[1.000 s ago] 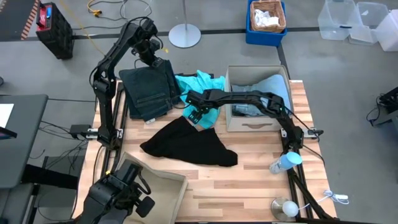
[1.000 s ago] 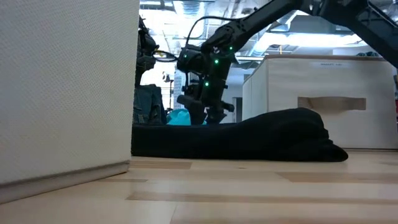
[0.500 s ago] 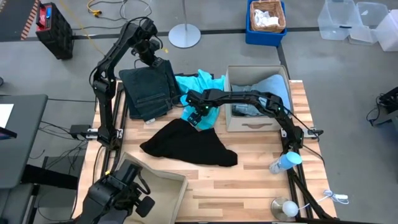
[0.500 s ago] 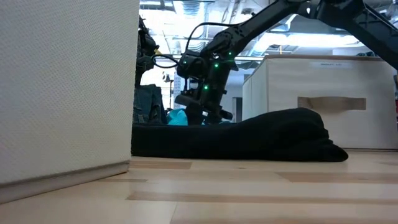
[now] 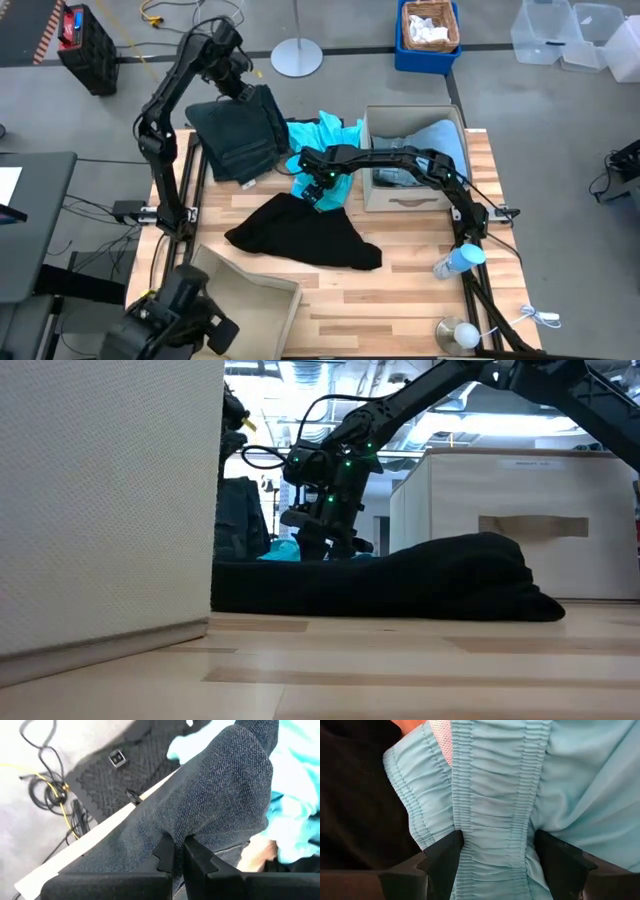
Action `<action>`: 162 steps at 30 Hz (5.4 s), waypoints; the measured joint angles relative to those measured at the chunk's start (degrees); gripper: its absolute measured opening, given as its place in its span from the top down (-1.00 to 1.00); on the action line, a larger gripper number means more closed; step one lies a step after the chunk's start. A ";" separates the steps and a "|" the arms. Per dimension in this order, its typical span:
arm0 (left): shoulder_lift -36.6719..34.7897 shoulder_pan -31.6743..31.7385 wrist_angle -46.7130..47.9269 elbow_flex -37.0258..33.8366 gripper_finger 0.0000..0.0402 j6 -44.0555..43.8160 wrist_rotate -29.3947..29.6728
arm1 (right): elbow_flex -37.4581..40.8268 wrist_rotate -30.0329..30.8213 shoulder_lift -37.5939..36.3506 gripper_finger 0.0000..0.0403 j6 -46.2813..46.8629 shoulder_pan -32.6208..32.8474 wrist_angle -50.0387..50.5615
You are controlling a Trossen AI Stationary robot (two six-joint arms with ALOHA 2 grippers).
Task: Sort clothes
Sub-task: Put the dark blue pants into the bottom laundry bin
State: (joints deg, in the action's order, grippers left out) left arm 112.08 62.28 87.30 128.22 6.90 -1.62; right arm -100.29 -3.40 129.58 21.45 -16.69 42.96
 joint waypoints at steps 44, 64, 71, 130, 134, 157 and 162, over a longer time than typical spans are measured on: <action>-39.88 -21.70 -15.12 0.00 0.97 -5.23 -1.11 | 0.09 0.28 0.02 -0.37 0.02 0.04 -1.45; -43.57 -31.42 -19.31 0.01 0.98 1.09 -13.30 | 0.09 0.31 0.02 -0.37 0.17 0.04 -1.28; -43.54 -33.96 -19.31 0.02 0.98 2.54 -19.57 | 0.09 0.33 0.02 -0.37 0.18 0.04 -1.16; -24.52 -82.97 -1.78 0.04 0.98 -21.79 -34.63 | 0.09 0.02 0.08 -0.37 -0.10 -2.16 -0.05; -23.86 -85.87 2.70 -0.05 0.98 -25.07 -31.23 | 0.09 0.04 0.08 -0.37 -0.66 -2.19 -0.07; -32.24 -102.95 0.22 -1.25 0.98 -59.79 -19.51 | 0.09 0.24 -0.11 -0.37 -2.01 -2.10 0.11; -32.00 -102.99 1.19 -1.22 0.98 -61.25 -22.62 | 0.09 0.24 -0.13 -0.37 -1.99 -2.10 0.17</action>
State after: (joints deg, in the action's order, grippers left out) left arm 80.08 -40.71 88.48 127.00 -54.35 -24.24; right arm -100.20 -3.16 129.45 19.46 -18.79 43.13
